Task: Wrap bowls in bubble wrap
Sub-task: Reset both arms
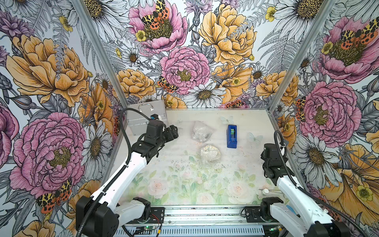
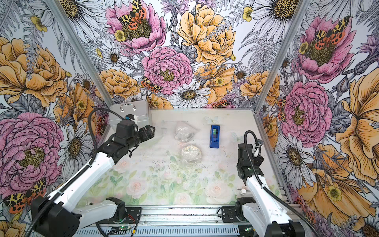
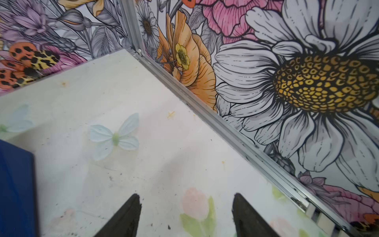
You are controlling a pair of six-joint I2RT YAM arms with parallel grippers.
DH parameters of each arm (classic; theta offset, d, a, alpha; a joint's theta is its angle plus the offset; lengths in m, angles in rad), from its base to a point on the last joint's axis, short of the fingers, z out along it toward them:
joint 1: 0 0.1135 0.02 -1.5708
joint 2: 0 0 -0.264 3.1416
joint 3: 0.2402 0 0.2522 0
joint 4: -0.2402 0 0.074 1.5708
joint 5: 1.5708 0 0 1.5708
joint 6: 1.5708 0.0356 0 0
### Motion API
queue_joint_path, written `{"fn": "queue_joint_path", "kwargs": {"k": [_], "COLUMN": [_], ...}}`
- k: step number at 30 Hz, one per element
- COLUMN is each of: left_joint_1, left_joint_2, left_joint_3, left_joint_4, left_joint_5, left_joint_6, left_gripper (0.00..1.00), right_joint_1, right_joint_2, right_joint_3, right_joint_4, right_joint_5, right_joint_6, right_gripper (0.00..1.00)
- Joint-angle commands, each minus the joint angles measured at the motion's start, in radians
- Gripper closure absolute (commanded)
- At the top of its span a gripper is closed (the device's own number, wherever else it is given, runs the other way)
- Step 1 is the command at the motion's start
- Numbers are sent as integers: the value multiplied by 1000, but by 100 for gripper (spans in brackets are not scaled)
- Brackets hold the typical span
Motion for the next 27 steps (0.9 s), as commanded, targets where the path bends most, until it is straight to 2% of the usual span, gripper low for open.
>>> {"fn": "queue_joint_path", "kwargs": {"k": [1,4,8,11,13,14,15,17,19,22,23,24,25,27], "left_joint_1": [58,149,201,237,256,270,292,341,383,405,401,402,389,324], "left_joint_2": [-7,2,91,145,163,174,181,217,257,290,306,339,347,450], "left_joint_3": [-155,-222,-258,-334,-438,-469,-461,-459,-446,-464,-496,-541,-567,-613], "left_joint_4": [164,246,310,431,642,741,745,818,871,993,1082,1223,1250,1479], "left_joint_5": [-305,-310,-443,-471,-420,-360,-291,-182,-76,43,55,85,143,17], "left_joint_6": [61,159,295,360,404,437,438,420,411,450,468,480,521,552], "left_gripper": [1,1,1,1,1,1,1,1,1,1,1,1,1,1], "right_joint_1": [-7,-15,-42,-58,-59,-50,-43,-45,-56,-64,-64,-64,-62,-58], "right_joint_2": [75,184,317,408,489,508,523,552,596,591,577,591,582,588], "right_joint_3": [-77,-113,-134,-103,-62,-47,-29,-30,-96,-89,-77,-85,-78,-80], "right_joint_4": [374,609,859,935,946,949,926,960,1131,1111,1057,1100,1068,1087], "right_joint_5": [74,53,-58,-163,-245,-265,-335,-434,-458,-463,-458,-458,-454,-449], "right_joint_6": [-132,-220,-255,-248,-281,-309,-337,-374,-376,-369,-359,-369,-364,-369], "right_gripper": [27,25,26,27,30,30,30,17,12,8,5,3,1,0]}}
